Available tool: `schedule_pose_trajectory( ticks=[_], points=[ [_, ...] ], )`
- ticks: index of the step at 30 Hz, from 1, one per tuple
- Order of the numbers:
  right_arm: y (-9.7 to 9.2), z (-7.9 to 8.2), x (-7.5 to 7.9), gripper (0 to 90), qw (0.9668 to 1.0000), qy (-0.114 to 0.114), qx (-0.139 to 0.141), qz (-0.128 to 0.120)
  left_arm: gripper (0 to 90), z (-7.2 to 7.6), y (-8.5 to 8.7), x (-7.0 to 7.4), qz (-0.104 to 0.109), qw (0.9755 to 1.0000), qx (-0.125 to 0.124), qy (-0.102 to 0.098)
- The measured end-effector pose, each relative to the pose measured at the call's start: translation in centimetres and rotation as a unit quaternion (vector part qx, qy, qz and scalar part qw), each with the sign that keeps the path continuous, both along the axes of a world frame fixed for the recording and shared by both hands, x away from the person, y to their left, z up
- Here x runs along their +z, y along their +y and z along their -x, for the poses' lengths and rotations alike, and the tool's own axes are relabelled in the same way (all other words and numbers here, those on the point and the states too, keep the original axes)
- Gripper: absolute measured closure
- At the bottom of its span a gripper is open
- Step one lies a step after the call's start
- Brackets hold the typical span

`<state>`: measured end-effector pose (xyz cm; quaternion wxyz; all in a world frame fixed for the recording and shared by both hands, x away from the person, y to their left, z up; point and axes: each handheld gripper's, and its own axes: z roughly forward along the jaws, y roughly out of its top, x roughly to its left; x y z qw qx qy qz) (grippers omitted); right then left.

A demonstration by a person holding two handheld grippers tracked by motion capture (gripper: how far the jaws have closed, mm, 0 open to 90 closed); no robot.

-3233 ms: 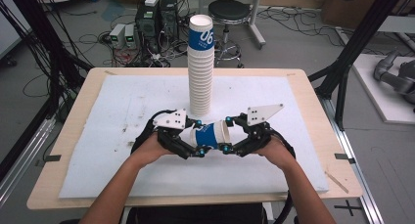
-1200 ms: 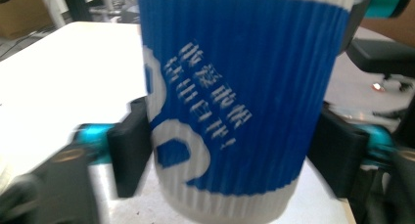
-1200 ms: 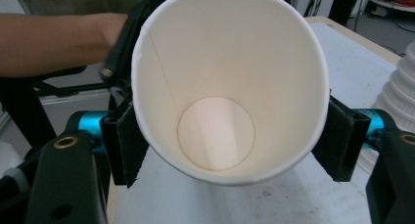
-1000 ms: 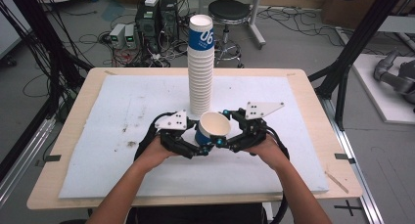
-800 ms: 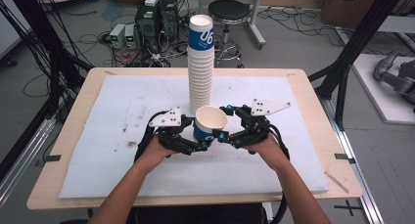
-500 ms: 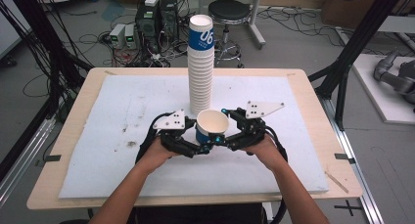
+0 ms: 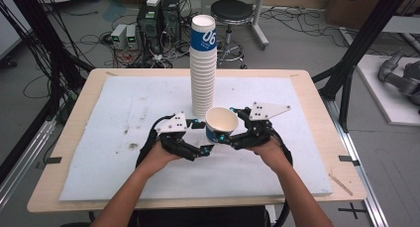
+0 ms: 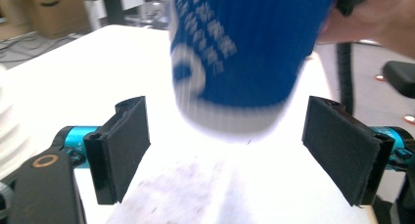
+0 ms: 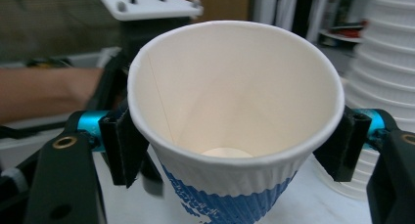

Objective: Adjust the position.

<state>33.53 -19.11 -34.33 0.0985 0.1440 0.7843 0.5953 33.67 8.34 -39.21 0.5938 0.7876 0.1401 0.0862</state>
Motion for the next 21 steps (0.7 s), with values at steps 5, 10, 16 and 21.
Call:
schedule_pose_trajectory(
  ticks=[5,10,16,21],
  points=[
    [-1.4,-0.3,-0.6,23.5,0.9989,-0.004,-0.042,0.019,17.7,0.1,2.7,-0.6,0.010,0.9989,0.045,0.003],
    [-2.6,-0.2,-1.4,23.5,0.9977,-0.002,-0.061,0.028,17.7,0.3,5.6,-0.7,0.019,0.9954,0.094,0.001],
    [-3.8,-0.2,-2.1,23.6,0.9960,-0.001,-0.085,0.030,17.7,0.6,8.9,-1.0,0.043,0.9884,0.145,0.002],
    [-4.5,-0.2,-3.1,23.5,0.9941,0.004,-0.104,0.031,17.7,0.4,10.9,-1.0,0.061,0.9830,0.173,0.004]
  ],
)
